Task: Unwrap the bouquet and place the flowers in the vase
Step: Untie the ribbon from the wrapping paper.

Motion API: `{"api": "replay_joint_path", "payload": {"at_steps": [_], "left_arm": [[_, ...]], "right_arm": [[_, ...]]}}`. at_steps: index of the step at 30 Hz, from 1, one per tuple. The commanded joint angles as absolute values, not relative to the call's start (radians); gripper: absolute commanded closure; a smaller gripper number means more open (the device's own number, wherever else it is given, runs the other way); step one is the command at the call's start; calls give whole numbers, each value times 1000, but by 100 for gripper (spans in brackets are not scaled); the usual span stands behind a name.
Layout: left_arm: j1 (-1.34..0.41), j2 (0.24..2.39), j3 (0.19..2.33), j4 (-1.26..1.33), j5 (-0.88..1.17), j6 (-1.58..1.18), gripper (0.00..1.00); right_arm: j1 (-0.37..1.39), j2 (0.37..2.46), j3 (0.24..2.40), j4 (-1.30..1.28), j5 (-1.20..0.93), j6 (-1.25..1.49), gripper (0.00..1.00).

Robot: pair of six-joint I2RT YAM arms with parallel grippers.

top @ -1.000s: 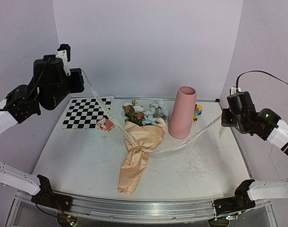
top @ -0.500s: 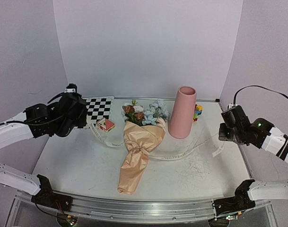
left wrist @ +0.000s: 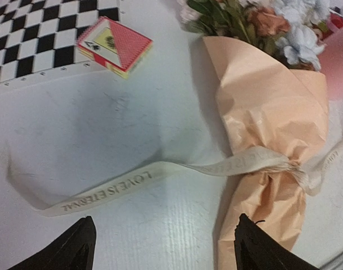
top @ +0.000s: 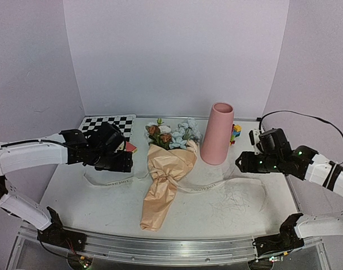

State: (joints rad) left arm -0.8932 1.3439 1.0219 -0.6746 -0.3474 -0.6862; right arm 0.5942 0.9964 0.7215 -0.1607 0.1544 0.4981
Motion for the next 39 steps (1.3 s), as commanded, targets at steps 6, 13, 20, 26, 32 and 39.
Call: {"api": "replay_joint_path", "payload": {"at_steps": [6, 13, 20, 26, 32, 39], "left_arm": [[-893, 1388, 839, -269, 47, -715, 26], [-896, 1484, 794, -114, 149, -714, 49], [-912, 1591, 807, -74, 171, -727, 68], [-956, 1672, 826, -57, 154, -754, 77], [-1025, 1683, 868, -40, 173, -762, 76], [-1035, 1577, 891, -59, 92, -717, 72]], "right_arm": [[673, 1130, 616, 164, -130, 596, 51], [812, 1290, 700, 212, -62, 599, 57], [881, 1391, 750, 293, -74, 606, 61], [902, 1440, 785, 308, -77, 585, 62], [903, 1462, 798, 308, -80, 565, 62], [907, 1496, 823, 316, -122, 517, 64]]}}
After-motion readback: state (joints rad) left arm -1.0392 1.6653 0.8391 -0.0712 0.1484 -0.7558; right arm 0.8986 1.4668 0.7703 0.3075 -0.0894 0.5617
